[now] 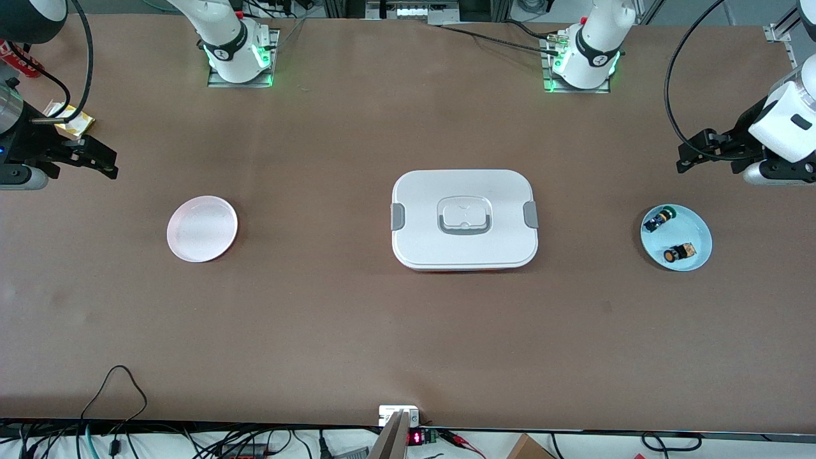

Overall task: Transfer orange switch to right arm and place
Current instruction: 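Move the left gripper over the light-blue dish toward the orange switch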

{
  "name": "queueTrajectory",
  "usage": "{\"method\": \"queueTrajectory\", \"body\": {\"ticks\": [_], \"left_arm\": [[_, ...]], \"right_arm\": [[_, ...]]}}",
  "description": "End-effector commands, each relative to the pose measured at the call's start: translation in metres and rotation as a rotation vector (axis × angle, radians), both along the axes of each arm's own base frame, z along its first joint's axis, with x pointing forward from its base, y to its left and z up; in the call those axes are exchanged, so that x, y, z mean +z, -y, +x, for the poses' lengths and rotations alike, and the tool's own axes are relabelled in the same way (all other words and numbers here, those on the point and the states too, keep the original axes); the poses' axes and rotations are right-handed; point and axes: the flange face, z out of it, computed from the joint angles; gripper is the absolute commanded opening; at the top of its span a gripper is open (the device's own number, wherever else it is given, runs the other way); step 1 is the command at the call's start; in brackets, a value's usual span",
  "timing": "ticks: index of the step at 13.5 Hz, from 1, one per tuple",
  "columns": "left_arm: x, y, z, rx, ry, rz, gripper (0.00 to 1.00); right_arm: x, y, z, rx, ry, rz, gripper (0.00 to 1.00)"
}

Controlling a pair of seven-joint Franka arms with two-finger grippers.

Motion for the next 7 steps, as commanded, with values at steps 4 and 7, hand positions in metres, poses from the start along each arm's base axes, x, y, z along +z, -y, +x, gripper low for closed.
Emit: {"method": "queueTrajectory", "body": {"ticks": [4,7], "left_arm": [[0.0042,-0.0070,-0.0051,0.014,-0.003,0.022,1.00],[0.0051,-0.0070,-0.0055,0.014,-0.001,0.022,1.00]], "right_arm": [[0.0044,0.0014,0.0020,0.002,-0.008,0.016,1.00],[0.0076,0.0039,0.0013,-0.001,-0.002,0.018,1.00]]}}
